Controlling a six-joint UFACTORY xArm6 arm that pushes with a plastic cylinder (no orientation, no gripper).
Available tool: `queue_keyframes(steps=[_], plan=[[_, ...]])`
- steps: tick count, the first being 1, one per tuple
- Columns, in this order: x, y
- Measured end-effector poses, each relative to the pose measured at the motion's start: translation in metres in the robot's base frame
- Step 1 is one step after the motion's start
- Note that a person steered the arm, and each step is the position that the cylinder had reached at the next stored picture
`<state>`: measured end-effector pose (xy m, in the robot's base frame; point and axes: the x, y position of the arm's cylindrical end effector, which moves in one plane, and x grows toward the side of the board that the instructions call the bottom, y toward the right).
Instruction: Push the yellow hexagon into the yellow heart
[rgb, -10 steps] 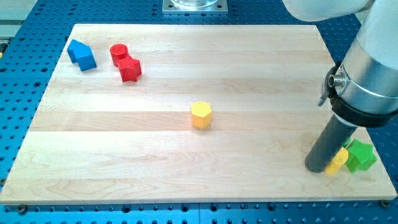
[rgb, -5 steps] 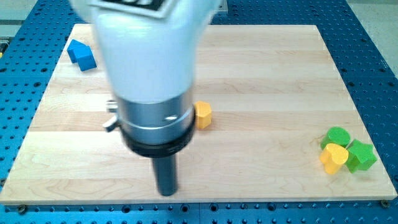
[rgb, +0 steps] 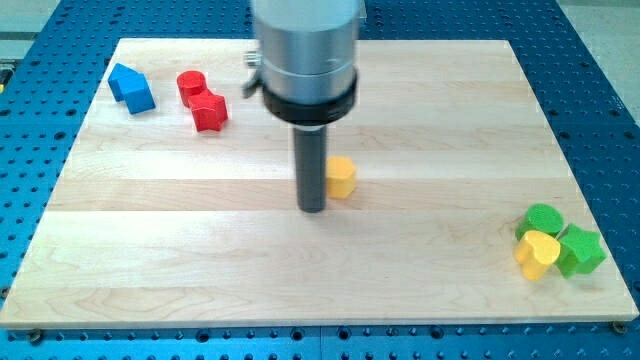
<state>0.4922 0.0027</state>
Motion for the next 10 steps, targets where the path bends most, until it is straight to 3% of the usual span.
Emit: queue_keyframes(steps=[2, 4, 5, 6, 8, 10], plan=[[-0.013, 0.055], [-0.023, -0.025], [-0.059, 0.027], [-0.060, 0.093], [-0.062, 0.144], [0.004, 0.126]])
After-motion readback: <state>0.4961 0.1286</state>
